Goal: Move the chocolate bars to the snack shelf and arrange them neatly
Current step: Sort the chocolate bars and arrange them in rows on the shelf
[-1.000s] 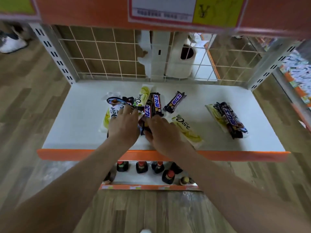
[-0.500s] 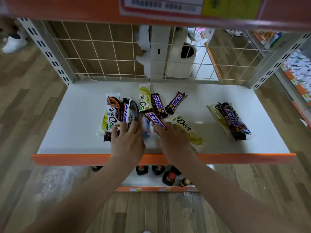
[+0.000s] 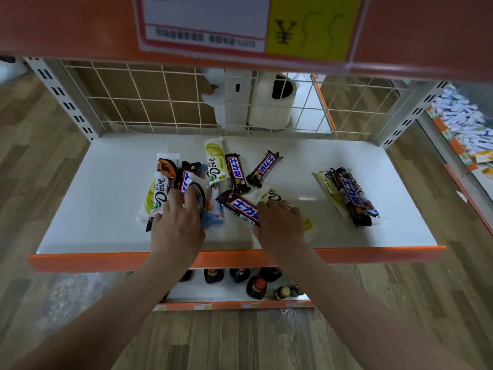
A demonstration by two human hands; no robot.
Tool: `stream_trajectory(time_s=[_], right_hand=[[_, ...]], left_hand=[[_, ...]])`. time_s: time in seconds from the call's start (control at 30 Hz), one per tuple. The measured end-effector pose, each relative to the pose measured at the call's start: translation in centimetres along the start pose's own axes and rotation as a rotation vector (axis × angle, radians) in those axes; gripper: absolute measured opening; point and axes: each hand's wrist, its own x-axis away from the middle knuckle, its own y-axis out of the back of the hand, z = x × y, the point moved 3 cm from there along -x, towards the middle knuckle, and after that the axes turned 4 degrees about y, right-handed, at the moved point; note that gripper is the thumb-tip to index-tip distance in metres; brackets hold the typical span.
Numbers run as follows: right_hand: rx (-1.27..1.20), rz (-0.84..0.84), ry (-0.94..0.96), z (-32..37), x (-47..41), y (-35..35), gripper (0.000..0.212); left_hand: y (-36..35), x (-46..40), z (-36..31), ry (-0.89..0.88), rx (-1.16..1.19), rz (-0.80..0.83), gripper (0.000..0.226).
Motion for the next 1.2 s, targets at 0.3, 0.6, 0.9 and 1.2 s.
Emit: stream_trajectory(time_s=[0.3,0.6,0.9,1.2], right_hand=[[-0.003,0.022,0.026,-0.5,0.2,0.3,0.033],[-0.036,0.017,0.032,-0.8,-0.3,0.3,0.035],[0.057,-0.042,0.079,-2.1,-0.2,0.3,0.045],[-0.062,0.01,0.11,-3.3,-0.2,0.0,0.048]], left_hand=[[0.7,-0.7,0.3,0.112,0.039,-0.038,0.035],[0.5,0.2,-1.2,0.049,0.202,-0.109,0.034],[-0.4,-0.6,-1.2,-0.372,-0.086,-0.041,0.049],[-0.5,-1.3,0.0,-0.277,-0.054,-0.134,0.048]])
